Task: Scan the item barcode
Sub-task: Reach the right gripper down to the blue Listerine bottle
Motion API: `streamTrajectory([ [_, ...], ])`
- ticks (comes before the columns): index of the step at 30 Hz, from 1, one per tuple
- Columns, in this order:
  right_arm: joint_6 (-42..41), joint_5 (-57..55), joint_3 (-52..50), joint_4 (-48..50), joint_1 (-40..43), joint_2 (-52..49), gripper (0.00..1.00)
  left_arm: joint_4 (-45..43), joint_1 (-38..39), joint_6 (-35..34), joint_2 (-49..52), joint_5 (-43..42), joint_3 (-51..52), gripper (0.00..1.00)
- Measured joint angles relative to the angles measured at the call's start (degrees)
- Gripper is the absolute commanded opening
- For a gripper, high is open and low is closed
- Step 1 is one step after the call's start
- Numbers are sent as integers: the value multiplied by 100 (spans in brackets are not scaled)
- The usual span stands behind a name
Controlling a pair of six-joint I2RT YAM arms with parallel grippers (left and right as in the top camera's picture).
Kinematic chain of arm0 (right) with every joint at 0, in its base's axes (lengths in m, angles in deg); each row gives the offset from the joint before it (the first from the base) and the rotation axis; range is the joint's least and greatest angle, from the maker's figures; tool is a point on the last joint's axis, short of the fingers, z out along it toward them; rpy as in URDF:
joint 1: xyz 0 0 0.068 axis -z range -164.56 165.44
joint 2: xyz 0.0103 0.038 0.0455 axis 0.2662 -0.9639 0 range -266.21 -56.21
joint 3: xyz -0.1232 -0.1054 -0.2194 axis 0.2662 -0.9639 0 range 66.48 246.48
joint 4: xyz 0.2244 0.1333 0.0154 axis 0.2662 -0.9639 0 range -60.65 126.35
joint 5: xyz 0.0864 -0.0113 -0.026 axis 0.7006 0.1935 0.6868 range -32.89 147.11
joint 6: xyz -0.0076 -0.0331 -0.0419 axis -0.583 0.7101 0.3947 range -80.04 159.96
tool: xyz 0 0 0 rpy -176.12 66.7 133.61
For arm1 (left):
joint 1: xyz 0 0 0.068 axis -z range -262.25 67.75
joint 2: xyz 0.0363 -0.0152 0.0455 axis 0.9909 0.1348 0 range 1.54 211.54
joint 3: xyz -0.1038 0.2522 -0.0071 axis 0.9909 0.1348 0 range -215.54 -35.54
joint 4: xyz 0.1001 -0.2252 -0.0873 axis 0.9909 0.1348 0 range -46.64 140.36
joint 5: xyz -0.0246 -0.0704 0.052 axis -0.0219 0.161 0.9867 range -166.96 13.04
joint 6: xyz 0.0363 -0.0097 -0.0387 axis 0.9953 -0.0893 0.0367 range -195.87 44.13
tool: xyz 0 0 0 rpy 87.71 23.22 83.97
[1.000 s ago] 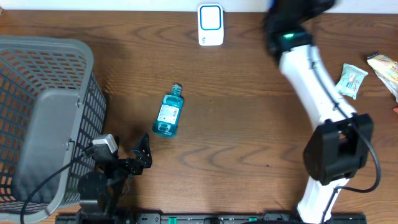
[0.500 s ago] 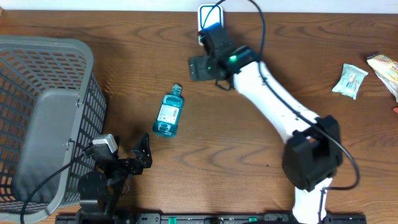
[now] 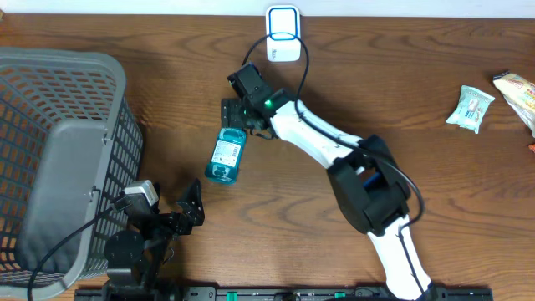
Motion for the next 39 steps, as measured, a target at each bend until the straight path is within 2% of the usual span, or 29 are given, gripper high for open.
streamTrajectory([
  [6, -39, 39, 50, -138, -20, -107, 52, 2, 0, 0, 0, 0, 0, 98],
  [11, 205, -63, 153, -1008, -11, -74, 33, 0, 0, 0, 0, 0, 0, 98],
  [14, 566, -136, 170, -1585, 68, 7, 32, 2, 0, 0, 0, 0, 0, 98],
  [17, 1270, -269, 151, -1921, 304, 98, 33, 2, 0, 0, 0, 0, 0, 98],
  [21, 2546, -442, 83, -1965, 811, 271, 45, 2, 0, -2, 0, 0, 0, 98],
  [22, 2953, -420, 79, -1976, 949, 339, 52, 2, 0, -2, 0, 0, 0, 98],
  [23, 3357, -376, 76, -2009, 1080, 417, 66, 2, 0, 0, 0, 0, 0, 98],
  [24, 3851, -297, 74, -2065, 1248, 533, 74, 2, 0, 0, 0, 0, 0, 98],
  [28, 4728, -74, 74, -2194, 1569, 964, 87, 2, 0, 0, 0, 0, 0, 98],
  [32, 4277, 55, 72, -2354, 1550, 1410, 91, 2, 0, 0, 0, 0, 0, 98],
  [33, 4006, 87, 74, -2485, 1506, 1526, 99, 0, 0, -2, 0, 0, 0, 98],
  [36, 3499, 57, 74, -2817, 1281, 1718, 99, 2, 0, 0, 0, 0, 0, 98],
  [39, 3141, -444, 74, -3040, 826, 1681, 99, 2, 0, -2, 0, 0, 0, 98],
])
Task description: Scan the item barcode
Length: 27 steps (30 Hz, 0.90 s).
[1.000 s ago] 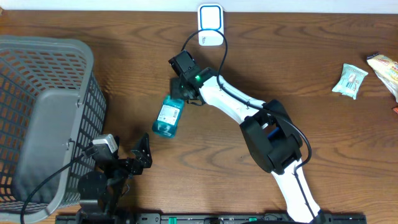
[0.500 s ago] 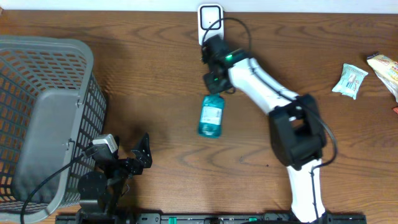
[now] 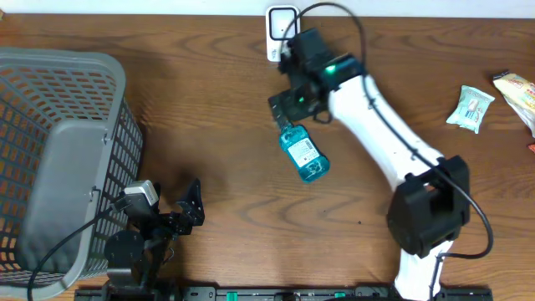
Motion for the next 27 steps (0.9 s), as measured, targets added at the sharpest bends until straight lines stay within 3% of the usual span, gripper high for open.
streamTrajectory([
  [5, -605, -1325, -9, -560, -901, -363, 91, -2, 0, 2, 0, 0, 0, 98],
  [12, -1353, -2369, -85, -986, -1176, -752, 82, 0, 0, 2, 0, 0, 0, 98],
  [16, -1504, -2612, -236, -839, -1139, -752, 81, 0, 0, 0, 0, 0, 0, 98],
  [23, -1521, -2691, -1198, -214, -1182, -754, 89, 0, 0, 2, 0, 0, 0, 98],
  [27, -1488, -2717, -1401, 125, -1193, -748, 75, 0, 0, 2, 0, 0, 0, 98],
])
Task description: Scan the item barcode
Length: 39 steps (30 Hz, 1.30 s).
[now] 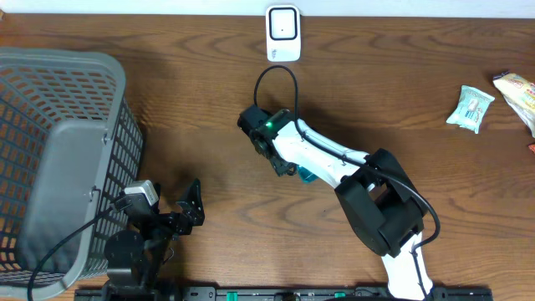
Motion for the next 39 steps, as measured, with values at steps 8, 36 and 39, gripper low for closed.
streamTrajectory([
  [8, 24, 127, -291, 289, 98, 72, 48, 0, 0, 0, 0, 0, 0, 98],
  [36, -1303, 2380, 393, -87, 798, 24, 67, 0, 0, 0, 0, 0, 0, 98],
  [39, -1333, 2363, 424, -92, 798, 24, 72, 0, 0, 0, 0, 0, 0, 98],
])
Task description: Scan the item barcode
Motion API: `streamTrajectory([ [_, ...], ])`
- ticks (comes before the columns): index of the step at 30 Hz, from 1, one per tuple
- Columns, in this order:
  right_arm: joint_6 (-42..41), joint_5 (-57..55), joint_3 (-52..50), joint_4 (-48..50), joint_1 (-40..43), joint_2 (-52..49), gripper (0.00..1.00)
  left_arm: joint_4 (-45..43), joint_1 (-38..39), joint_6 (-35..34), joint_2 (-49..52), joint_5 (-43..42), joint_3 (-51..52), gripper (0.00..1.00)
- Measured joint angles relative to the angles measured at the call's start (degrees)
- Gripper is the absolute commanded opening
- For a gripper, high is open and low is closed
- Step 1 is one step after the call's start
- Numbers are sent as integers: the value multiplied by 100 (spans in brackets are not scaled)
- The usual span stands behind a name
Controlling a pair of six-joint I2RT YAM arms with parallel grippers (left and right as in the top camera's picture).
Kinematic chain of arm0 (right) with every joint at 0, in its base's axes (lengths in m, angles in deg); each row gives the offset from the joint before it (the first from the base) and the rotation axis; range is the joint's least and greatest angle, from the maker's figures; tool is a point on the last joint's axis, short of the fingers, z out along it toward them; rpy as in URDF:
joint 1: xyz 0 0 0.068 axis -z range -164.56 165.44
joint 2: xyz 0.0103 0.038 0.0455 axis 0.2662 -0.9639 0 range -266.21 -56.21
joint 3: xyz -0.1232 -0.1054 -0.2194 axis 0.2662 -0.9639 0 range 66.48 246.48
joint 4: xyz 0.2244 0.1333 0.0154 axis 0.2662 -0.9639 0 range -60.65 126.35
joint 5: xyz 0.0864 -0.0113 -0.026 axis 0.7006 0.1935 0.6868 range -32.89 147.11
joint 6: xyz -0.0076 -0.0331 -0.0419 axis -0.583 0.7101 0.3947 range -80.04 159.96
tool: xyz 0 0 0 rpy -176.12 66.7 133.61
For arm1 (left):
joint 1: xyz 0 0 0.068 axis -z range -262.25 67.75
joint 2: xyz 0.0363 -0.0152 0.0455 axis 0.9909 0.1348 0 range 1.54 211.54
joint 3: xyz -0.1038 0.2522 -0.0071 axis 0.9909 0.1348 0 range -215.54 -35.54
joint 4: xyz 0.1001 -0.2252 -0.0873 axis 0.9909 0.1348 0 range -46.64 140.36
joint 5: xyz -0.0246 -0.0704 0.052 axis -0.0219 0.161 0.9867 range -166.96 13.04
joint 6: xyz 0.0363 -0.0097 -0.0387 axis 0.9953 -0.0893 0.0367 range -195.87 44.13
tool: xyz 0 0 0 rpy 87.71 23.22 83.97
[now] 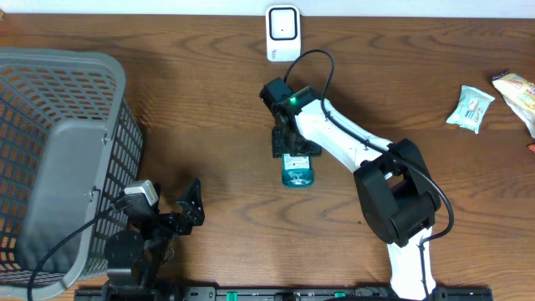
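Observation:
A teal bottle (pixel 297 170) with a white label lies pointing toward the table's front, in the middle of the overhead view. My right gripper (pixel 287 147) is shut on its upper end, and the white arm runs back to the lower right. The white barcode scanner (pixel 283 33) stands at the table's far edge, well beyond the bottle. Folded at the lower left, my left gripper (pixel 191 206) is open and holds nothing.
A large grey mesh basket (pixel 58 159) fills the left side. Two snack packets (pixel 471 109) (pixel 518 92) lie at the far right. The scanner's black cable loops over the right arm.
My right gripper has moved right and a little toward the far side. The bottle, mostly hidden under the arm before, now shows in full below the gripper, pointing toward the front edge.
My right gripper first held the bottle left of centre, label up. Then it held it just below the scanner. After that it was back at mid-table with the bottle tucked under the arm. Now the bottle hangs in view at the centre. The left arm stayed folded.

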Motion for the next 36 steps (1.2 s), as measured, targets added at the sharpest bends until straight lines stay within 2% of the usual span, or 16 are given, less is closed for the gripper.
streamTrajectory([
  [1, -11, -4, 13, -11, 0, 0, 74, 0, 0, 0, 0, 0, 0, 98],
  [4, -46, -22, 81, -85, 7, 0, 93, 0, 0, -2, 0, 0, 0, 98],
  [6, -39, -17, 162, -181, 9, 0, 99, 0, 0, 0, 0, 0, 0, 98],
  [12, 66, 214, 496, -201, 284, -2, 99, 0, 0, -2, 0, 0, 0, 98],
  [15, 439, 798, 479, 39, 664, -2, 99, -2, 0, 0, 0, 0, 0, 98],
  [23, 960, 2083, -229, 848, 1375, -2, 98, 0, 0, 0, 0, 0, 0, 98],
  [27, 1104, 2448, -417, 1224, 1381, 31, 90, -2, 0, 0, 0, 0, 0, 98],
  [31, 1248, 2656, -737, 1545, 1375, 131, 60, 0, 0, 0, 0, 0, 0, 98],
  [35, 1309, 2968, -1075, 1832, 1381, 212, 43, 0, 0, 0, 0, 0, 0, 98],
  [36, 1360, 3067, -1145, 1919, 1386, 234, 36, -2, 0, -2, 0, 0, 0, 98],
])
